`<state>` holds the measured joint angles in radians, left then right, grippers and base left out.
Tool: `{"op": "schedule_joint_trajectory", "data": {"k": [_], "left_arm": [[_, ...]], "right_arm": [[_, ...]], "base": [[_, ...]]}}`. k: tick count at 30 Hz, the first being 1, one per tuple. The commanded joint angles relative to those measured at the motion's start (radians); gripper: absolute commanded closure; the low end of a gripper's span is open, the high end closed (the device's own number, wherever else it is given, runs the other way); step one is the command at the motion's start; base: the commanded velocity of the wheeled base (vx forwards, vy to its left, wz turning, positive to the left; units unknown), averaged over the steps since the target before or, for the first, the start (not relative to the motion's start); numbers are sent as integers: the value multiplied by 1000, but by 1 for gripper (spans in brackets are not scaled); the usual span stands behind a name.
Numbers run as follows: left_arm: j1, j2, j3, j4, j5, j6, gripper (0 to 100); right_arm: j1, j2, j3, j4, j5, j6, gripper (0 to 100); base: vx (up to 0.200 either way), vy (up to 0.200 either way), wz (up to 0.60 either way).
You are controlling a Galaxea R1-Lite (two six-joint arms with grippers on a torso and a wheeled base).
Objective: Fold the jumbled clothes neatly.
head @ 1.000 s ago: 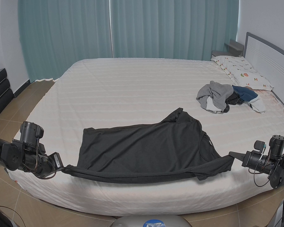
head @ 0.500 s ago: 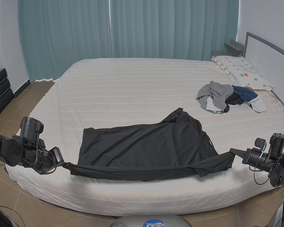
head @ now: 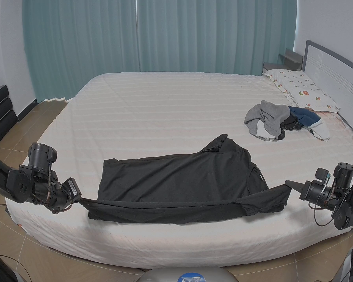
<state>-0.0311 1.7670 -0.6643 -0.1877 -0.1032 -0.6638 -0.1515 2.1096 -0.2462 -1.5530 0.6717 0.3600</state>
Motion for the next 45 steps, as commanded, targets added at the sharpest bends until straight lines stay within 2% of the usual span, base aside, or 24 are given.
{"op": "schedule_joint_trajectory", "data": {"k": [1,6,9,15,21,34,45], "left_arm": [[0,54,-26,-10,3,-2,100],[8,106,-61,-12,8,-7,100],[7,134,-92,-12,7,-46,100],[7,186,-120,-76,10,-82,100],[3,247,-130,-179,17,-125,100],[5,361,-225,-188,19,-184,100],[3,416,-278,-188,36,-234,100]], "right_arm": [[3,17,-16,-15,-1,0,100],[16,86,-79,-15,-4,0,100],[24,122,-125,-13,-14,2,100],[63,191,-226,-2,-116,2,100],[76,210,-291,54,-126,2,100],[93,306,-413,93,-193,4,100],[95,388,-470,80,-207,5,100]], "base": [[0,0,0],[0,0,0],[0,0,0],[0,0,0],[0,0,0],[0,0,0],[0,0,0]]}}
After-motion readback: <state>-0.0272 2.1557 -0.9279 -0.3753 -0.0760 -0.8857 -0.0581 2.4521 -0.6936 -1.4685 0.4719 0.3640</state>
